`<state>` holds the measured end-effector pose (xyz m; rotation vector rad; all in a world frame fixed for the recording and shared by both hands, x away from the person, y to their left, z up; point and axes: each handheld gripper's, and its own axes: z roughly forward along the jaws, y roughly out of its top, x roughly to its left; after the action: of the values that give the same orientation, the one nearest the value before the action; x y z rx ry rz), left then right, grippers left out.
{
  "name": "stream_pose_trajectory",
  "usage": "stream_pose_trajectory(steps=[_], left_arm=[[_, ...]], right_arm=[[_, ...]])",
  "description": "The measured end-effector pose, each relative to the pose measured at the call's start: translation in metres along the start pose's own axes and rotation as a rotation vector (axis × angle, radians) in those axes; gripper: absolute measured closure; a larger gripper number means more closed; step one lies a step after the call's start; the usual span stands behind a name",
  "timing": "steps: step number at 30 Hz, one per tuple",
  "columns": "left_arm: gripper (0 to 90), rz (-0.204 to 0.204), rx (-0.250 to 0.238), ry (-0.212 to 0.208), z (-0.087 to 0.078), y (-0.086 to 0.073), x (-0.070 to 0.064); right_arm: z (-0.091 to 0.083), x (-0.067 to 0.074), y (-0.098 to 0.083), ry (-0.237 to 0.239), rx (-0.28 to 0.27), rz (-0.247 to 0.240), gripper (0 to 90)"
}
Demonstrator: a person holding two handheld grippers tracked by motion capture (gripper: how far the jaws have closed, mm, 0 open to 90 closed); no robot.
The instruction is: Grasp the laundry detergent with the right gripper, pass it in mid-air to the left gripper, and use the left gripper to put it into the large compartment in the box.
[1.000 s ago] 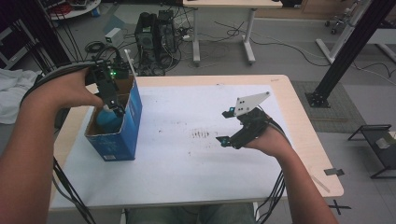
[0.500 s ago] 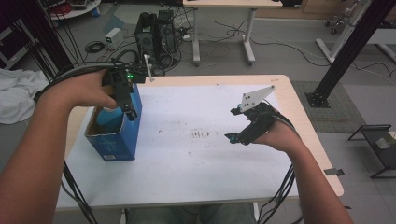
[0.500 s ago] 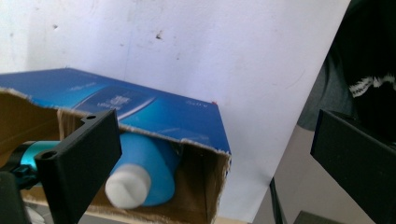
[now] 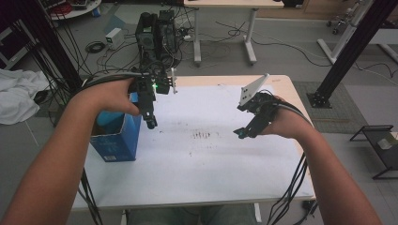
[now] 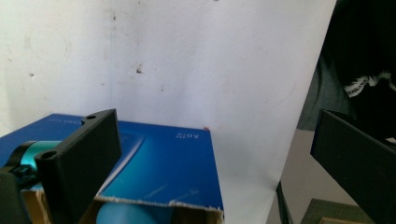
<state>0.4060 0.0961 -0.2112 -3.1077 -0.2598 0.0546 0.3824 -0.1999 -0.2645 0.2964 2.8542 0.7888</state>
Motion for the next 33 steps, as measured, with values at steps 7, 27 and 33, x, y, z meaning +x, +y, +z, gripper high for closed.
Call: stream_pose_trajectory(steps=[7, 27, 33], left_arm=[[1.7, 0.020, 0.001, 0.000, 0.020, 0.013, 0.004], [1.7, 0.023, -0.018, -0.017, 0.049, 0.021, 0.001], [1.7, 0.033, -0.019, -0.019, 0.049, 0.023, 0.001]], right_arm=[[0.009, -0.008, -0.001, 0.032, 0.088, -0.006, 12.5], [0.039, -0.003, 0.005, 0.077, 0.206, -0.062, 12.5], [0.037, -0.001, 0.003, 0.071, 0.206, -0.055, 12.5]])
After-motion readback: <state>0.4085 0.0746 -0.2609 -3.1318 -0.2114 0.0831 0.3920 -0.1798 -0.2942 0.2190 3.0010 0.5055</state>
